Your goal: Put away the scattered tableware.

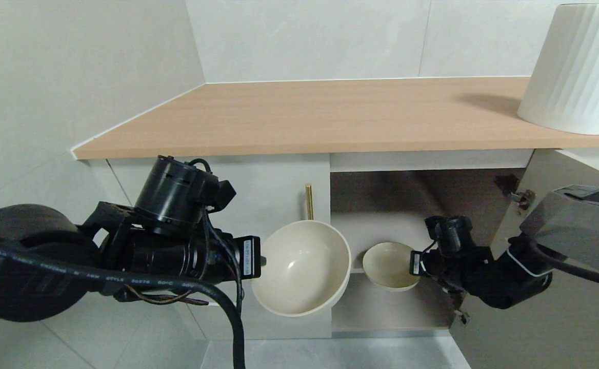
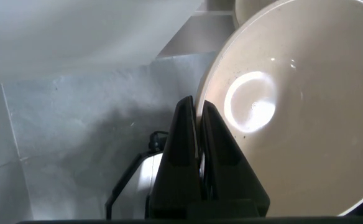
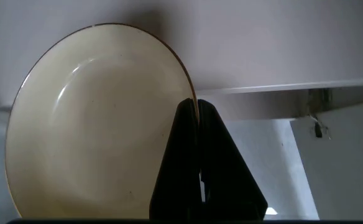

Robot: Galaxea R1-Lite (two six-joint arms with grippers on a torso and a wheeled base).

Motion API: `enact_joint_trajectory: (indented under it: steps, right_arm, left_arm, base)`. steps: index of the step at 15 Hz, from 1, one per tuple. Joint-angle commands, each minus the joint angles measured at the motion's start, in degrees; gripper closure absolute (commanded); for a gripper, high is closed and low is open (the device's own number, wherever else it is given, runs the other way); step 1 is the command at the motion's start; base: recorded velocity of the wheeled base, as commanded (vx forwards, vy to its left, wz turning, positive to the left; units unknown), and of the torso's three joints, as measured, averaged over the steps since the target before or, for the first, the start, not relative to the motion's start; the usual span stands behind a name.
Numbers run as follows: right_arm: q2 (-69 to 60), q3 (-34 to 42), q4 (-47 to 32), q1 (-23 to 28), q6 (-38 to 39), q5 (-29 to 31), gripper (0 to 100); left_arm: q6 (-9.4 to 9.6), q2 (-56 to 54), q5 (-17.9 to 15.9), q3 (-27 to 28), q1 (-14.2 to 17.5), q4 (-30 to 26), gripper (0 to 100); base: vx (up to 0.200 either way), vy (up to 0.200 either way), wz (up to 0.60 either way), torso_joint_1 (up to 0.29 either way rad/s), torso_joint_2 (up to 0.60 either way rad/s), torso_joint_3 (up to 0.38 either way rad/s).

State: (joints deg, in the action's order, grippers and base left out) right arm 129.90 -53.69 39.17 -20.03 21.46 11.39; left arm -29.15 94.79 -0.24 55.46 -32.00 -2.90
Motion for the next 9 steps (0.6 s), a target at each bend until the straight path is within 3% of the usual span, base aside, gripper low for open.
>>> enact_joint_trajectory:
  steps: [1,9]
  right_arm:
    - [4.0,-2.1,0.1,0.8,1.0,0.3,100]
    - [9.1,-9.6,0.1,3.4,2.7,5.0,100]
  left_arm:
    - [-0.03,0.6,0.0,0.0,-0.2,0.0,100]
    - [-0.03,1.0,0.1,0.0,-0.2,0.0,100]
  base:
    - [0.000,0.000,0.00,0.000,0.00,0.000]
    - [0.000,0.000,0.00,0.000,0.00,0.000]
